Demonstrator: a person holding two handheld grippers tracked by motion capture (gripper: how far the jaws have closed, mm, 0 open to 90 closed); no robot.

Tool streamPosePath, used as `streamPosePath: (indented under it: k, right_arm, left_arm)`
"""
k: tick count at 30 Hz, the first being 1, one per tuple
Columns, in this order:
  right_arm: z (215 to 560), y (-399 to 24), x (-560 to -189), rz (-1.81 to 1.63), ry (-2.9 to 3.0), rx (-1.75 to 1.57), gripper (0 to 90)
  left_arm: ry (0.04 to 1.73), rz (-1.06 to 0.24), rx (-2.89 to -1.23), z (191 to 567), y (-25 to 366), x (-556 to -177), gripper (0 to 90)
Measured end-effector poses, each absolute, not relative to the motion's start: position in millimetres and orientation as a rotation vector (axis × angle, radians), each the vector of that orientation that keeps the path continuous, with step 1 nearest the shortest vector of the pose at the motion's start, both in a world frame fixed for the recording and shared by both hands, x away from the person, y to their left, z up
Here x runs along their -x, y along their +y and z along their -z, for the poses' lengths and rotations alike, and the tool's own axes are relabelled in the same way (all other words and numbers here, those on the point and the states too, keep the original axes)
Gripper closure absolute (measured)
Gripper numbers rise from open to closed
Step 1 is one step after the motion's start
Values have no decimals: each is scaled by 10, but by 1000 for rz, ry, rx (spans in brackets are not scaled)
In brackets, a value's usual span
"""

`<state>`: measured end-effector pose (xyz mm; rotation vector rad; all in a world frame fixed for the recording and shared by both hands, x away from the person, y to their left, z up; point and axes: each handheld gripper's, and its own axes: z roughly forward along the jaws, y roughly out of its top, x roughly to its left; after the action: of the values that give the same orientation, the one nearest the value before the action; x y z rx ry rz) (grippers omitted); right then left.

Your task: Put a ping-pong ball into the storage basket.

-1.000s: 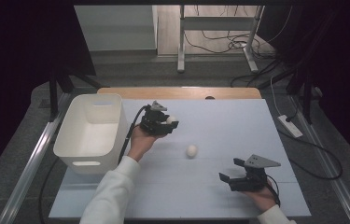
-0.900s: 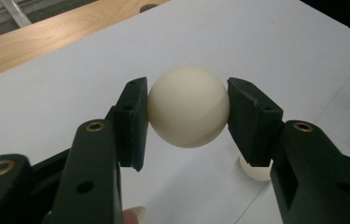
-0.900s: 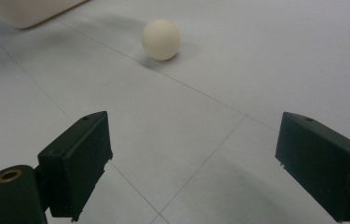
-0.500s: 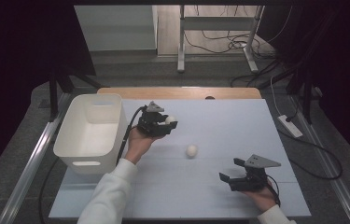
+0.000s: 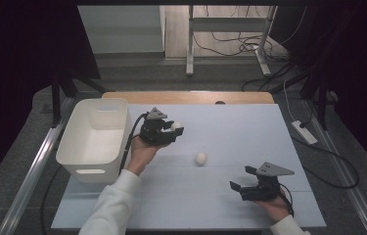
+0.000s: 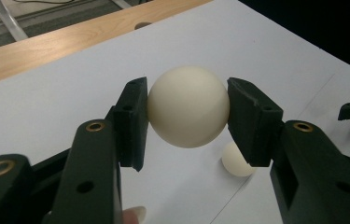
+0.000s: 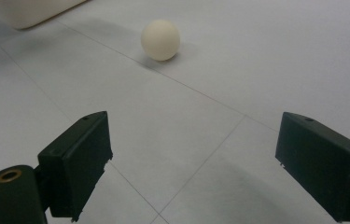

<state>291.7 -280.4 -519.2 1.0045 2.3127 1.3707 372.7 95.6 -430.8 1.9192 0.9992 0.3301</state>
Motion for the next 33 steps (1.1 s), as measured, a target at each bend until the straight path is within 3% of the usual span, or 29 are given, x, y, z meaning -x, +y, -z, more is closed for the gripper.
streamPosePath:
  k: [33]
  right_arm:
    - [5192,-2807,-2916,-1370,2306,-1010,103]
  left_arm:
    - [992,-356,-1811,4137,1136,-3550,508]
